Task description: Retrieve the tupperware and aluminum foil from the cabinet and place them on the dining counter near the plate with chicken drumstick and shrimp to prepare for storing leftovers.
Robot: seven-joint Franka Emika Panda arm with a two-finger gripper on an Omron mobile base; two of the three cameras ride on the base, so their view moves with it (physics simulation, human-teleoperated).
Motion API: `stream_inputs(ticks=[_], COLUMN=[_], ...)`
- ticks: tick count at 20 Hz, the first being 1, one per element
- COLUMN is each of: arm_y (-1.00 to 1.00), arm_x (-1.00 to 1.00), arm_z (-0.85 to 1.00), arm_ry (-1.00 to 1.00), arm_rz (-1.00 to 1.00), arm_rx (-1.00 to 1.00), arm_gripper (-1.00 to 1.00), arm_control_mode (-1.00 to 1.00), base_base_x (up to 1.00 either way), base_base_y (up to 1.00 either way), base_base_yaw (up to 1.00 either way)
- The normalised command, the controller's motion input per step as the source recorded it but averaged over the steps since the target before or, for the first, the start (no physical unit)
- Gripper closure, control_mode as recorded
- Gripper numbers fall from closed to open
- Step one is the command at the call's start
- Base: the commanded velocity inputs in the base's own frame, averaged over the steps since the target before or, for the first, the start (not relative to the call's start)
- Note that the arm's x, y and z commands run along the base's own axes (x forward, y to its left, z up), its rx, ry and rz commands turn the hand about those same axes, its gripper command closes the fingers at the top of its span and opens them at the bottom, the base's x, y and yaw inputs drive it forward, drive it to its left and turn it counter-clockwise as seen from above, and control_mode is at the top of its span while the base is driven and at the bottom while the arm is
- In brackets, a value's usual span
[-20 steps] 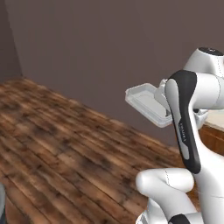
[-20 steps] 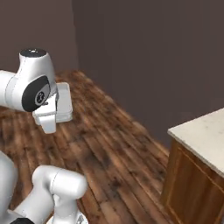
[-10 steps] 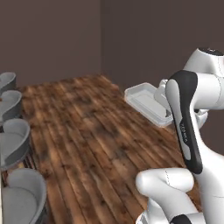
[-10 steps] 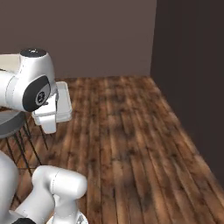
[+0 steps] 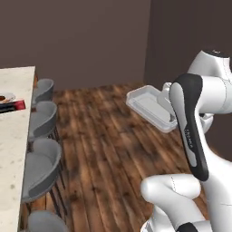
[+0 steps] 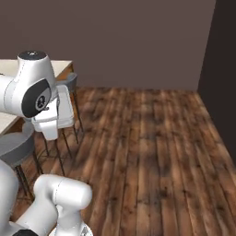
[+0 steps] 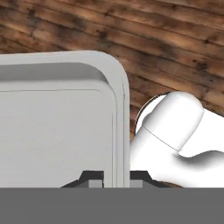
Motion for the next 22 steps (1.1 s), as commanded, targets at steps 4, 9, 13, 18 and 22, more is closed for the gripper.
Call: stream_inputs(ticks=[4, 9, 13, 18, 22], arm_y=[0.0, 0.0, 0.0, 0.0, 0.0], arm_x=[0.0, 0.0, 0.0, 0.0, 0.0], arm_z=[0.0, 0.0, 0.0, 0.0, 0.0], arm_ry=[0.0, 0.0, 0.0, 0.0, 0.0], arm_rz=[0.0, 0.0, 0.0, 0.0, 0.0], arm_rx=[0.0, 0.0, 0.0, 0.0, 0.0], arm_gripper=[1.0, 1.0, 1.0, 1.0, 1.0], arm_control_mode=[1.0, 1.0, 1.0, 1.0, 1.0], base_base_x=[1.0, 1.0, 1.0, 1.0, 1.0], base_base_y=[-0.55, -0.52, -0.71, -0.54, -0.14], base_base_yaw=[0.15, 0.16, 0.2, 0.29, 0.5])
